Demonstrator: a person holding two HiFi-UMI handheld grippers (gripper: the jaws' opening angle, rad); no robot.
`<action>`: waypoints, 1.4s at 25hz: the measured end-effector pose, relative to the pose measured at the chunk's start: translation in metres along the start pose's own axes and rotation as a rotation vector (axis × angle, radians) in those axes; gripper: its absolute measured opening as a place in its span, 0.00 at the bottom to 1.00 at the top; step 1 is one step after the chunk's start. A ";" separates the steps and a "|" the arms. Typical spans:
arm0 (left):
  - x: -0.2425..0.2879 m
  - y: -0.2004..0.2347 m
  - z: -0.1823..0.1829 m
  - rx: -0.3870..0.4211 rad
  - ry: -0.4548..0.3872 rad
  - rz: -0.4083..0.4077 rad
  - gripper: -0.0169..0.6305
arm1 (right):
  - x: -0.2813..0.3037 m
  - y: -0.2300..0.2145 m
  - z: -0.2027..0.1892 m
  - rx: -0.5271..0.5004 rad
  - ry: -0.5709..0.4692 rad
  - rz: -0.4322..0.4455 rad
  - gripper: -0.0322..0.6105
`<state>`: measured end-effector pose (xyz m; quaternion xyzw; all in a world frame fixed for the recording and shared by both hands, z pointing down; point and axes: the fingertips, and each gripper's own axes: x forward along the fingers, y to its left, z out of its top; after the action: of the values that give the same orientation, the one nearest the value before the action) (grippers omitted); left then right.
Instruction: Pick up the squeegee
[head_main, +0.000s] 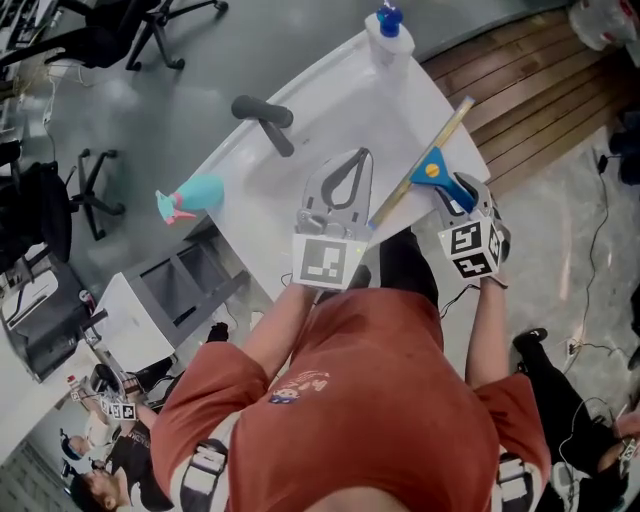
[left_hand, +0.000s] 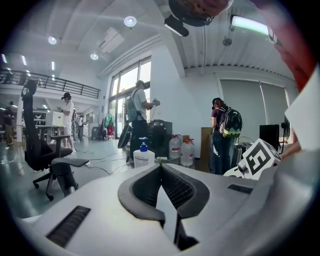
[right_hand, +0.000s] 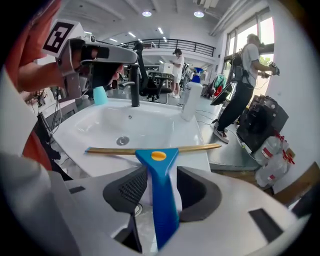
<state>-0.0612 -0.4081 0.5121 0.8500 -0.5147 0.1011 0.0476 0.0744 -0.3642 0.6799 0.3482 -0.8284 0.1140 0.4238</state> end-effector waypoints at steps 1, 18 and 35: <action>0.002 0.000 -0.001 0.000 0.002 0.002 0.05 | 0.003 0.000 -0.001 -0.002 0.004 0.009 0.35; 0.010 -0.003 -0.008 -0.016 0.018 0.031 0.05 | 0.022 0.006 -0.015 -0.050 0.050 0.105 0.27; -0.029 -0.002 0.012 0.009 -0.048 0.030 0.05 | -0.005 0.022 0.000 0.111 -0.044 0.007 0.26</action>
<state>-0.0710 -0.3843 0.4942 0.8447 -0.5279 0.0838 0.0298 0.0617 -0.3460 0.6785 0.3708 -0.8310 0.1534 0.3852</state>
